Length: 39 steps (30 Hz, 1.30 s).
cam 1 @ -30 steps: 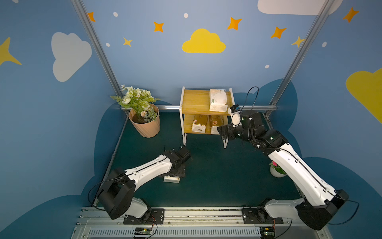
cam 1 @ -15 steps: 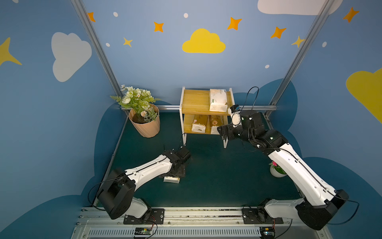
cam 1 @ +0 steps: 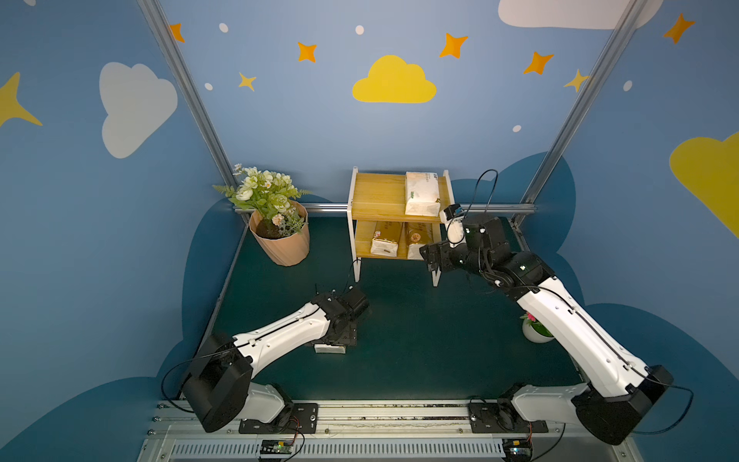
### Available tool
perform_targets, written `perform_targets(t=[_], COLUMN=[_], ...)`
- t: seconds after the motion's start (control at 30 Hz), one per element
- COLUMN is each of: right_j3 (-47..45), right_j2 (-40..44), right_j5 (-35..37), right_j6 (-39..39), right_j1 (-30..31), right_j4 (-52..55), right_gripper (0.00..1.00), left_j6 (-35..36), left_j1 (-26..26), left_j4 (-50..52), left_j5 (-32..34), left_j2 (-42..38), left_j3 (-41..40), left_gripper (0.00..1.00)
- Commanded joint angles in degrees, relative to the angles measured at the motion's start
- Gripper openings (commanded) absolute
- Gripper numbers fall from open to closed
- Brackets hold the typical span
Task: Place the tissue boxes on the shelf by color
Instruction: Pick up the box of tissues from the center of the board.
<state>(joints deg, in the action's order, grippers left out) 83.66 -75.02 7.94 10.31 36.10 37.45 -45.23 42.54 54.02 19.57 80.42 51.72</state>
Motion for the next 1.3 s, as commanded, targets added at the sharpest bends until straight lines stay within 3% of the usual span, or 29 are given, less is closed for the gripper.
perform_targets(t=[0.0,0.77,1.27], right_j3=[-0.15,-0.24,-0.24], right_j2=[0.19,0.7,0.32], right_j5=[0.49,0.93,1.11], right_j6=[0.46,0.33,0.77], right_j1=[-0.24,-0.24,-0.24], right_j4=[-1.77,-1.5,-1.4], right_gripper=[0.98,0.98,0.98], left_j6=[-0.54,-0.03,2.3], left_j1=[0.14,-1.11,-3.1], left_j4=[0.95,-4.7,-1.77], left_j5=[0.32,-3.47,-0.74], left_j2=[0.21,1.97,0.59], left_j3=[-1.12,-4.48,-2.8], left_gripper=[1.0,1.0,1.0])
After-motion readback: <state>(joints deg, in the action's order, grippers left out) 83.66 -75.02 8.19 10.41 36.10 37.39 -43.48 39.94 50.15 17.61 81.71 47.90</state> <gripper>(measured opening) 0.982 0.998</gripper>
